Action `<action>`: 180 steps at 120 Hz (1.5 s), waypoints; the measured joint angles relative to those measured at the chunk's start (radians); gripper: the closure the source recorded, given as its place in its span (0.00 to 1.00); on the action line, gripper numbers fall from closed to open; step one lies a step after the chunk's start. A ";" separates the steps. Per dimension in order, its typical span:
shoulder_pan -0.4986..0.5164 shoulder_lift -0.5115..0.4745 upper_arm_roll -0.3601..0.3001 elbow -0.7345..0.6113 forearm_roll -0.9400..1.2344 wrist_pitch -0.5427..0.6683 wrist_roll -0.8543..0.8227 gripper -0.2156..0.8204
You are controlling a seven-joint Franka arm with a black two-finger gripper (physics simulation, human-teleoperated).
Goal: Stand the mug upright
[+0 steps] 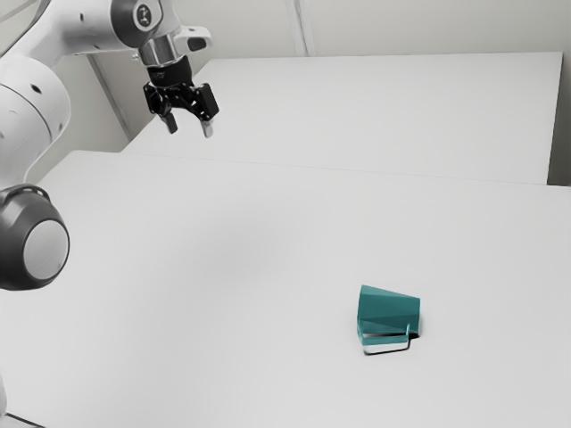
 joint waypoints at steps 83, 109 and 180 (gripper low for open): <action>-0.119 -0.427 -0.005 -0.900 -0.540 0.312 0.040 0.21; -0.169 -0.439 -0.035 -1.062 -0.714 0.436 0.091 0.21; -0.277 -0.331 -0.074 -1.148 -1.076 0.651 0.305 0.21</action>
